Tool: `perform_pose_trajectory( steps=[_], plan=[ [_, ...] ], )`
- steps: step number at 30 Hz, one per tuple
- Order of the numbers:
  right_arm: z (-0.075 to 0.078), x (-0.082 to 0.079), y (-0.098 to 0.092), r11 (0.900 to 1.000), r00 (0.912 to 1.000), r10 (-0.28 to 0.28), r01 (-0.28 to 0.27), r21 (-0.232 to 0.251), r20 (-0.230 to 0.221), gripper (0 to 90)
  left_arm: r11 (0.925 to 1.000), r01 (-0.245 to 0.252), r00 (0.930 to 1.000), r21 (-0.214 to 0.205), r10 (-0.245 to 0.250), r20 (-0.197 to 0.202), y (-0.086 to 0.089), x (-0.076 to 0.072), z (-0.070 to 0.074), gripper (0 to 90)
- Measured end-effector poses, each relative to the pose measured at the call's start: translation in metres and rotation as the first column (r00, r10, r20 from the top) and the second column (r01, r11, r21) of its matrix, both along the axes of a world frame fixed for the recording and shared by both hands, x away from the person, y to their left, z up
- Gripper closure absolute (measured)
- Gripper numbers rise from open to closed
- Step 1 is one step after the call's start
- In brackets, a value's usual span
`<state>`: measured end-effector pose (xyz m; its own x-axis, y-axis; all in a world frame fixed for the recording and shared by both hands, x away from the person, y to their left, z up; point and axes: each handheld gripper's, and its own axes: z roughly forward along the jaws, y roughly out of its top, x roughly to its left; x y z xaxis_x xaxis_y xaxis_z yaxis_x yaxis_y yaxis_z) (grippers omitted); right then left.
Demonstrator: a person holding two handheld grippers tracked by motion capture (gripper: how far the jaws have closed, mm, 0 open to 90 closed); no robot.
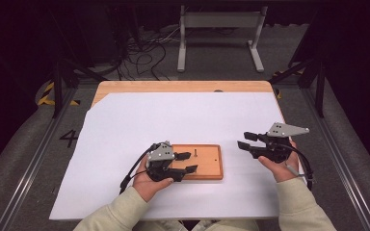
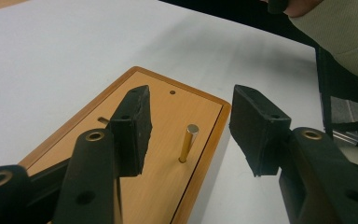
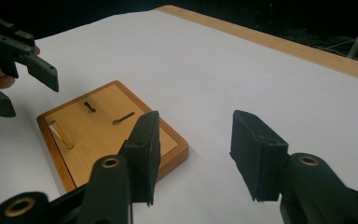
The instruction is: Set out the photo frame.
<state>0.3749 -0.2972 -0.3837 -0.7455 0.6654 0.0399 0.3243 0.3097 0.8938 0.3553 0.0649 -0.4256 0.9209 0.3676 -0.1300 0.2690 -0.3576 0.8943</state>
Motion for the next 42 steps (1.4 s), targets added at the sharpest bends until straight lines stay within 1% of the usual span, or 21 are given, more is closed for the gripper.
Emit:
perform_pose_trajectory(
  steps=[2, 4, 7, 8, 10, 14, 19, 20, 22, 24, 26, 28, 36, 37, 40, 42],
  plan=[
    [0.000, 0.000, 0.000, 1.0000, 1.0000, 0.002, -0.002, -0.001, -0.001, 53.0, 1.0000, 0.005, 1.0000, -0.004, -0.005, -0.006, -0.001, 0.001, -0.001, 49.2],
    [-0.001, 0.000, 0.001, 1.0000, 1.0000, 0.004, -0.004, -0.002, -0.004, 53.0, 0.9999, 0.015, 0.9999, 0.002, -0.015, -0.006, -0.004, 0.002, -0.007, 50.3],
    [-0.001, 0.000, 0.002, 1.0000, 0.9999, 0.007, -0.007, -0.004, -0.008, 53.0, 0.9994, 0.030, 0.9994, 0.018, -0.030, -0.018, -0.007, 0.005, -0.012, 52.3],
    [-0.001, 0.000, 0.002, 1.0000, 0.9999, 0.007, -0.007, -0.004, -0.008, 53.0, 0.9994, 0.030, 0.9994, 0.018, -0.030, -0.018, -0.007, 0.005, -0.012, 52.7],
    [-0.001, 0.000, 0.002, 1.0000, 0.9999, 0.004, -0.004, -0.005, -0.010, 53.1, 0.9982, 0.047, 0.9983, 0.039, -0.045, -0.038, -0.011, 0.006, -0.017, 53.7],
    [-0.002, 0.000, 0.003, 1.0000, 0.9999, 0.008, -0.009, -0.005, -0.009, 53.6, 0.9958, 0.059, 0.9978, 0.069, -0.057, -0.032, -0.017, 0.007, -0.024, 57.1],
    [-0.003, 0.000, 0.004, 0.9998, 0.9998, 0.015, -0.015, -0.010, -0.016, 53.6, 0.9925, 0.073, 0.9970, 0.099, -0.070, -0.033, -0.020, 0.011, -0.031, 64.7],
    [-0.003, 0.000, 0.004, 0.9998, 0.9997, 0.017, -0.017, -0.011, -0.018, 53.7, 0.9912, 0.076, 0.9967, 0.108, -0.072, -0.037, -0.020, 0.012, -0.032, 68.1],
    [-0.004, 0.001, 0.005, 0.9997, 0.9997, 0.013, -0.014, -0.019, -0.020, 53.7, 0.9901, 0.090, 0.9951, 0.108, -0.084, -0.052, -0.020, 0.013, -0.034, 74.0],
    [-0.005, 0.001, 0.005, 0.9996, 0.9996, 0.010, -0.011, -0.025, -0.028, 53.6, 0.9882, 0.100, 0.9943, 0.116, -0.095, -0.047, -0.021, 0.014, -0.034, 80.2],
    [-0.006, 0.001, 0.006, 0.9995, 0.9994, 0.012, -0.013, -0.028, -0.032, 53.6, 0.9862, 0.106, 0.9942, 0.128, -0.103, -0.032, -0.021, 0.015, -0.034, 82.6],
    [-0.006, 0.001, 0.006, 0.9995, 0.9993, 0.014, -0.015, -0.027, -0.034, 53.6, 0.9849, 0.111, 0.9938, 0.133, -0.110, -0.018, -0.022, 0.015, -0.033, 83.4],
    [-0.007, 0.001, 0.008, 0.9992, 0.9991, 0.024, -0.025, -0.031, -0.036, 53.7, 0.9846, 0.112, 0.9937, 0.134, -0.110, -0.022, -0.022, 0.015, -0.033, 83.8],
    [-0.007, 0.001, 0.008, 0.9992, 0.9990, 0.024, -0.025, -0.030, -0.036, 53.6, 0.9838, 0.111, 0.9937, 0.140, -0.111, -0.008, -0.022, 0.015, -0.033, 83.8],
    [-0.007, 0.001, 0.008, 0.9992, 0.9990, 0.025, -0.026, -0.030, -0.037, 53.7, 0.9829, 0.107, 0.9940, 0.150, -0.109, 0.006, -0.023, 0.013, -0.033, 84.0],
    [-0.007, 0.001, 0.009, 0.9992, 0.9990, 0.025, -0.026, -0.031, -0.038, 53.7, 0.9808, 0.103, 0.9942, 0.166, -0.107, 0.014, -0.023, 0.012, -0.032, 84.0]
  ],
)
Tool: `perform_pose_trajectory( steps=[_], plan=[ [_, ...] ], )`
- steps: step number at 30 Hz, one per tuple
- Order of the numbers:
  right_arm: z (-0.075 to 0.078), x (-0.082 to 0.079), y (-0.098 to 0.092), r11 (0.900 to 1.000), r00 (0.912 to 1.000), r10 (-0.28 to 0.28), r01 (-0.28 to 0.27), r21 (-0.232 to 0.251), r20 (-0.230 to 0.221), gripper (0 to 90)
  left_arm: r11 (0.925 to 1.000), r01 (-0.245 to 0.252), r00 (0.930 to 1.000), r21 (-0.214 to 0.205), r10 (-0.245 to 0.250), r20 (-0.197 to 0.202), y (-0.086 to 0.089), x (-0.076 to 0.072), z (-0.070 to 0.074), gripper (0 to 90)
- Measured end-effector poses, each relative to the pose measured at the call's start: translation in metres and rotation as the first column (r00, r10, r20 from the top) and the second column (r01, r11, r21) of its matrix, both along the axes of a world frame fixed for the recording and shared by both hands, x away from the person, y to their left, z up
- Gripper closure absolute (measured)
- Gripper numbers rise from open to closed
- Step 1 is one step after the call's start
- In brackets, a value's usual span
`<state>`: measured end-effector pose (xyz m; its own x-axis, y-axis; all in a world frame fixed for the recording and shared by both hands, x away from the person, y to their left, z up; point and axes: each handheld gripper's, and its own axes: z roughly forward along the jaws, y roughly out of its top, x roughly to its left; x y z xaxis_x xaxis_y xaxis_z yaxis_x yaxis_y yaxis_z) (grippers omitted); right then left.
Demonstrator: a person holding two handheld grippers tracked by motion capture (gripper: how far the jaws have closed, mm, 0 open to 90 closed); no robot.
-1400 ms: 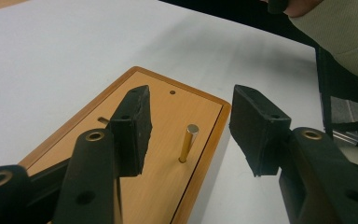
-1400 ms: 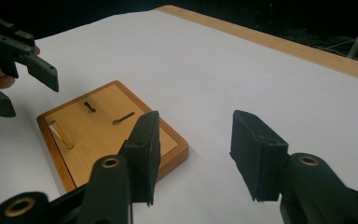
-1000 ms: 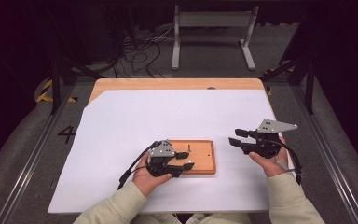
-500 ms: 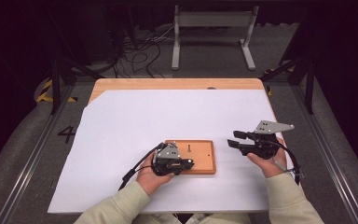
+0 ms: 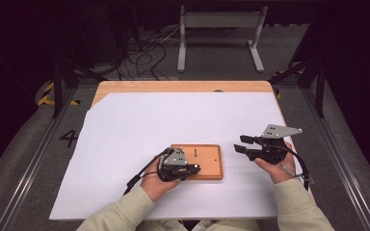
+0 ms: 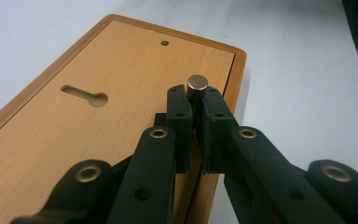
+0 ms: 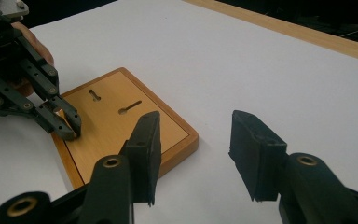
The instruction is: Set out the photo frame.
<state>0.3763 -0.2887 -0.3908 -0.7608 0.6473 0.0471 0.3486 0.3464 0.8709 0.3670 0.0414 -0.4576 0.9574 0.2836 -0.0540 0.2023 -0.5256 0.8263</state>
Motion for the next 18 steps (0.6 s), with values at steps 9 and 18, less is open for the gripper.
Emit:
perform_pose_trajectory(
  steps=[9, 18],
  plan=[
    [0.000, 0.000, 0.001, 1.0000, 1.0000, 0.004, -0.004, -0.003, 0.003, 53.7, 0.9969, 0.029, 0.9865, 0.073, -0.040, 0.159, -0.002, -0.009, 0.001, 84.2],
    [0.000, -0.001, 0.002, 0.9999, 0.9998, 0.006, -0.006, -0.014, 0.017, 51.9, 0.9860, 0.063, 0.9114, 0.155, -0.120, 0.394, -0.004, -0.028, -0.001, 84.1]
  ],
)
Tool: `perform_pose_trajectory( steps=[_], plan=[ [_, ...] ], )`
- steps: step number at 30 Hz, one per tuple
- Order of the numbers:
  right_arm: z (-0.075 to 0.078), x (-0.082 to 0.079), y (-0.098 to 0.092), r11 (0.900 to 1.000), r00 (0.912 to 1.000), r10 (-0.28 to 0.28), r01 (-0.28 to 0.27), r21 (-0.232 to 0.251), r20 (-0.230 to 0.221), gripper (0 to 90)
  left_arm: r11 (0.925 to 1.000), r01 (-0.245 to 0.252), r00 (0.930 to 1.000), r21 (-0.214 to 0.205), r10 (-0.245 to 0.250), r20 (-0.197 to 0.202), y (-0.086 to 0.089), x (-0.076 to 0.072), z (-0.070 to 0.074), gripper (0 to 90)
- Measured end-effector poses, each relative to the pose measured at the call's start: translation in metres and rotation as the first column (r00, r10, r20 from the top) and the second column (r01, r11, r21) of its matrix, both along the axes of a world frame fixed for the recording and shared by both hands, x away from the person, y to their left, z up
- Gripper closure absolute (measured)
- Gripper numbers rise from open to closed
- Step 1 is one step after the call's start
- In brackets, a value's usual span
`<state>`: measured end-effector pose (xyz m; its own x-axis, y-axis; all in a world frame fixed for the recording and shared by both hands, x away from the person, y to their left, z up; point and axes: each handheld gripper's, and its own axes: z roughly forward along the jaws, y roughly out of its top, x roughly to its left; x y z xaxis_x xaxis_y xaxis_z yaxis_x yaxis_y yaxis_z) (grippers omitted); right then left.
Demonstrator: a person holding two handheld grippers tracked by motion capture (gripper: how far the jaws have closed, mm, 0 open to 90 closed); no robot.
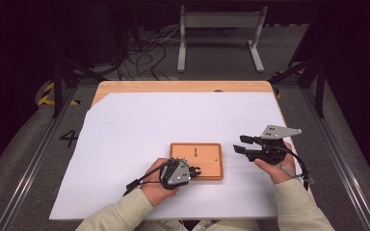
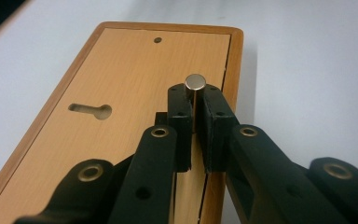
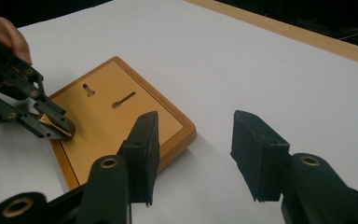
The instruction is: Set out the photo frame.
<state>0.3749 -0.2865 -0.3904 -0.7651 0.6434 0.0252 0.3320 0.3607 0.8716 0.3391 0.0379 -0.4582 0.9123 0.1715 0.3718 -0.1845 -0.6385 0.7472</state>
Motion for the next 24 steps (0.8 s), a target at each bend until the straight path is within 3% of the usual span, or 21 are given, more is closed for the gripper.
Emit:
perform_pose_trajectory(
  steps=[6, 10, 13, 16, 24],
  plan=[
    [0.002, -0.001, 0.003, 0.9999, 0.9999, 0.011, -0.011, -0.003, 0.002, 51.9, 0.9998, 0.010, 0.9956, 0.015, -0.011, 0.093, 0.000, -0.010, -0.003, 84.2],
    [0.003, -0.001, 0.006, 0.9998, 0.9996, 0.020, -0.021, -0.007, -0.020, 49.4, 0.9989, 0.029, 0.9870, 0.037, -0.035, 0.157, 0.000, -0.014, -0.004, 84.2],
    [0.003, 0.002, 0.011, 0.9994, 0.9985, 0.026, -0.027, -0.020, -0.048, 41.5, 0.9988, 0.038, 0.9843, 0.033, -0.043, 0.171, 0.001, -0.015, -0.006, 84.2],
    [0.001, 0.008, 0.017, 0.9992, 0.9932, 0.028, -0.031, -0.025, -0.113, 33.0, 0.9985, 0.039, 0.9821, 0.038, -0.046, 0.183, 0.001, -0.016, -0.006, 84.2],
    [-0.007, 0.020, 0.033, 0.9979, 0.9757, 0.043, -0.052, -0.037, -0.215, 26.9, 0.9989, 0.031, 0.9810, 0.036, -0.037, 0.190, 0.000, -0.019, -0.007, 84.2]
  ],
)
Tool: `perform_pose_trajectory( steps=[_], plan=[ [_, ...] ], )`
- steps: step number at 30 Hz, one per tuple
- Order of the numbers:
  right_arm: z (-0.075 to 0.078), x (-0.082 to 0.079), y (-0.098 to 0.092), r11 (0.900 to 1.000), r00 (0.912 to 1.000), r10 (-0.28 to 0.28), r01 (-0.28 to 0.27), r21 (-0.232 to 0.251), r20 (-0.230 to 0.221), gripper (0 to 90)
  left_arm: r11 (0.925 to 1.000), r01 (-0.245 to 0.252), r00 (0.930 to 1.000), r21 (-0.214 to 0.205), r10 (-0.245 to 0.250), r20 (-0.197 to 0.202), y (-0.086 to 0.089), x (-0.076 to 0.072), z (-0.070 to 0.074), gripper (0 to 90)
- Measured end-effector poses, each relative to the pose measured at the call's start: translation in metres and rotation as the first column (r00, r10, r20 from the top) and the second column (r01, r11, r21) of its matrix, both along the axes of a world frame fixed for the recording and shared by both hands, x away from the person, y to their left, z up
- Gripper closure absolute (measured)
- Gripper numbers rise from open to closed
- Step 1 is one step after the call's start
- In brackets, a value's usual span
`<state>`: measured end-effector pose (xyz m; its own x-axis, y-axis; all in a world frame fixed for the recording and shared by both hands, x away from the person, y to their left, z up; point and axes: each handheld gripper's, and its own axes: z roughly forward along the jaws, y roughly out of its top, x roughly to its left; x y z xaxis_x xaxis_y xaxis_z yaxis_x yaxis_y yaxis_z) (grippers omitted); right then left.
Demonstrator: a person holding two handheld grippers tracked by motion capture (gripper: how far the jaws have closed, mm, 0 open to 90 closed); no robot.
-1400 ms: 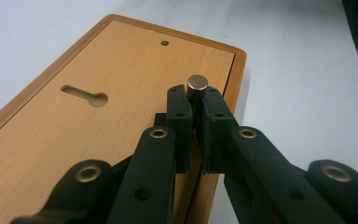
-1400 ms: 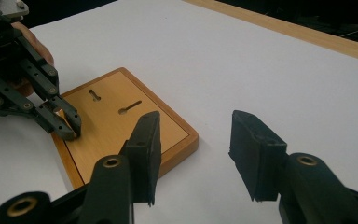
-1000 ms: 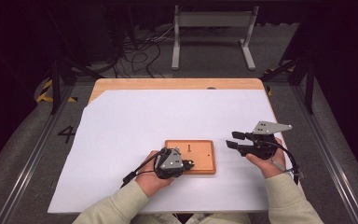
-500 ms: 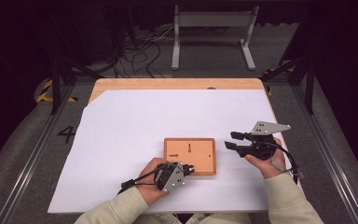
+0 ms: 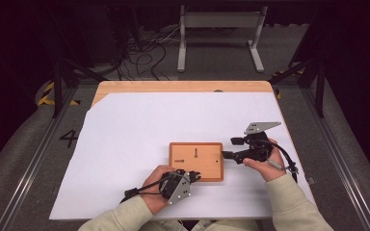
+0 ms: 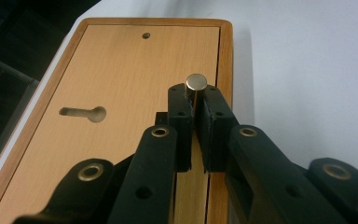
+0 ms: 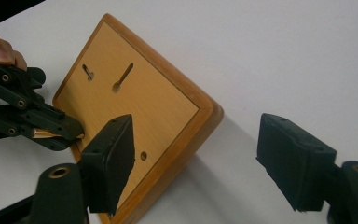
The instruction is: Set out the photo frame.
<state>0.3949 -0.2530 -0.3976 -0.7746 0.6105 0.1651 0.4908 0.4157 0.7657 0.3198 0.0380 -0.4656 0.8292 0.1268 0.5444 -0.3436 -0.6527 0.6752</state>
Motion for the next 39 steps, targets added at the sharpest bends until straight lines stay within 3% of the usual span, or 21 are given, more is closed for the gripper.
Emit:
perform_pose_trajectory(
  steps=[11, 15, 19, 30, 33, 35, 39],
  plan=[
    [-0.018, 0.015, 0.022, 0.9993, 0.9932, 0.034, -0.035, -0.013, -0.111, 24.3, 1.0000, -0.001, 1.0000, 0.004, 0.001, 0.000, 0.001, 0.001, 0.001, 84.2],
    [-0.025, 0.023, 0.029, 0.9981, 0.9811, 0.061, -0.061, 0.007, -0.183, 24.8, 1.0000, 0.000, 1.0000, 0.003, 0.000, -0.001, 0.001, 0.001, 0.001, 84.2],
    [-0.031, 0.027, 0.033, 0.9967, 0.9716, 0.081, -0.077, 0.025, -0.222, 25.5, 1.0000, -0.004, 1.0000, -0.003, 0.004, -0.007, 0.001, 0.002, 0.001, 84.2],
    [-0.037, 0.033, 0.030, 0.9951, 0.9537, 0.087, -0.069, 0.070, -0.288, 35.7, 0.9999, -0.002, 0.9996, -0.012, 0.002, -0.030, 0.003, 0.003, 0.001, 84.1],
    [-0.035, 0.033, 0.027, 0.9932, 0.9534, 0.099, -0.077, 0.087, -0.285, 38.5, 0.9998, -0.001, 0.9970, -0.018, -0.001, -0.078, 0.004, 0.003, 0.002, 83.1],
    [-0.034, 0.033, 0.027, 0.9932, 0.9544, 0.101, -0.080, 0.085, -0.281, 38.7, 0.9999, -0.002, 0.9951, -0.014, 0.001, -0.099, 0.004, 0.002, 0.003, 74.7],
    [-0.032, 0.031, 0.026, 0.9926, 0.9569, 0.107, -0.087, 0.086, -0.270, 39.8, 0.9994, -0.012, 0.9818, -0.031, 0.006, -0.190, 0.013, 0.002, 0.010, 64.6]
  ],
)
